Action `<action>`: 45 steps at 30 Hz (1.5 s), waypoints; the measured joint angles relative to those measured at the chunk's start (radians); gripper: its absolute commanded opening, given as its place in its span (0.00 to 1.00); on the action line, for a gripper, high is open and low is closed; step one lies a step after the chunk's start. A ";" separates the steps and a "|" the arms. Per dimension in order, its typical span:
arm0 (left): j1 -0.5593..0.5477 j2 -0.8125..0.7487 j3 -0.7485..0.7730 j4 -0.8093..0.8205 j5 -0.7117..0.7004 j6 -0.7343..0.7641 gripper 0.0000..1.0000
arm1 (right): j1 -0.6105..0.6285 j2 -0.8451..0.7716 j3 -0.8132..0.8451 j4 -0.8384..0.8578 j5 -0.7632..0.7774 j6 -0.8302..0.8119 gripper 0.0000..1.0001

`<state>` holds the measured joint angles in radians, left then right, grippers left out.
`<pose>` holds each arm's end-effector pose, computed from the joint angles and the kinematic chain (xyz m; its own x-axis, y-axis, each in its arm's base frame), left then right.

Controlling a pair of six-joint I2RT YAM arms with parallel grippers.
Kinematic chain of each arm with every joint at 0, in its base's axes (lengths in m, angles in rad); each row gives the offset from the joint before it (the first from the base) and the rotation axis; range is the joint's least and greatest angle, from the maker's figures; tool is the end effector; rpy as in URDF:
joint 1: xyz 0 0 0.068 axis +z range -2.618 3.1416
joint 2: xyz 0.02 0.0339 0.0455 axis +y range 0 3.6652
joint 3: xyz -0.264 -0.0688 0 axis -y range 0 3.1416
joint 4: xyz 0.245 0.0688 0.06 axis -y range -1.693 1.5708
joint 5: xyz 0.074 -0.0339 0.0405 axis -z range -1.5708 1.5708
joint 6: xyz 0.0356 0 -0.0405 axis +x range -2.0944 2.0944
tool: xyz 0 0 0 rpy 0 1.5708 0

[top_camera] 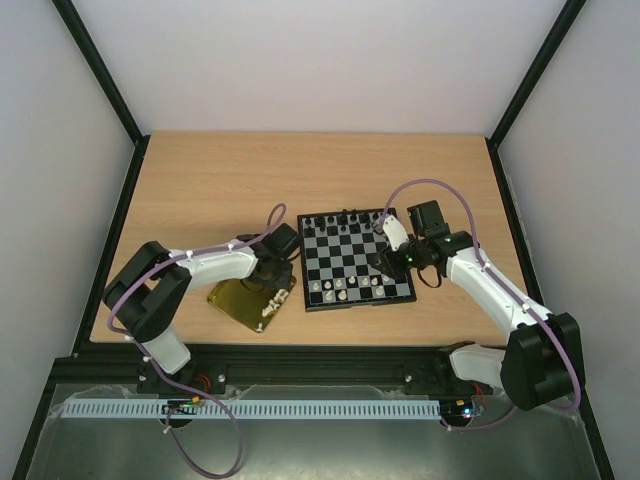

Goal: Set up the chess pieces on the board

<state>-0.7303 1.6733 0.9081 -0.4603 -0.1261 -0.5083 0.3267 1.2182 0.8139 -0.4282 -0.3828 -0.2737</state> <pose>0.2282 -0.1983 0.1468 -0.9190 0.1748 -0.3533 0.2093 0.9759 -0.0614 0.2322 0.0927 0.2409 -0.5296 -0.4442 -0.7226 -0.7052 0.7040 0.0841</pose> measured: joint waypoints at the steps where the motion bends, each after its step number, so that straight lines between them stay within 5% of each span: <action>1: 0.000 -0.003 0.000 -0.007 -0.002 0.001 0.07 | 0.000 0.000 0.000 0.000 -0.004 -0.002 0.33; 13: 0.000 -0.238 0.103 -0.199 0.074 0.083 0.06 | 0.090 -0.028 0.076 -0.053 -0.110 -0.113 0.38; 31: 0.000 -0.344 0.164 -0.257 0.655 0.203 0.05 | 0.603 -0.040 0.238 -0.066 0.277 -0.540 0.43; 45: 0.002 -0.348 0.192 -0.257 0.893 0.220 0.05 | 0.785 0.013 0.238 -0.038 0.504 -0.622 0.41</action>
<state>-0.7280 1.3251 1.1000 -0.7170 0.7673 -0.2878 1.1122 1.2312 1.0523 -0.4660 0.1215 -0.8955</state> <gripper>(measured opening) 0.105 0.439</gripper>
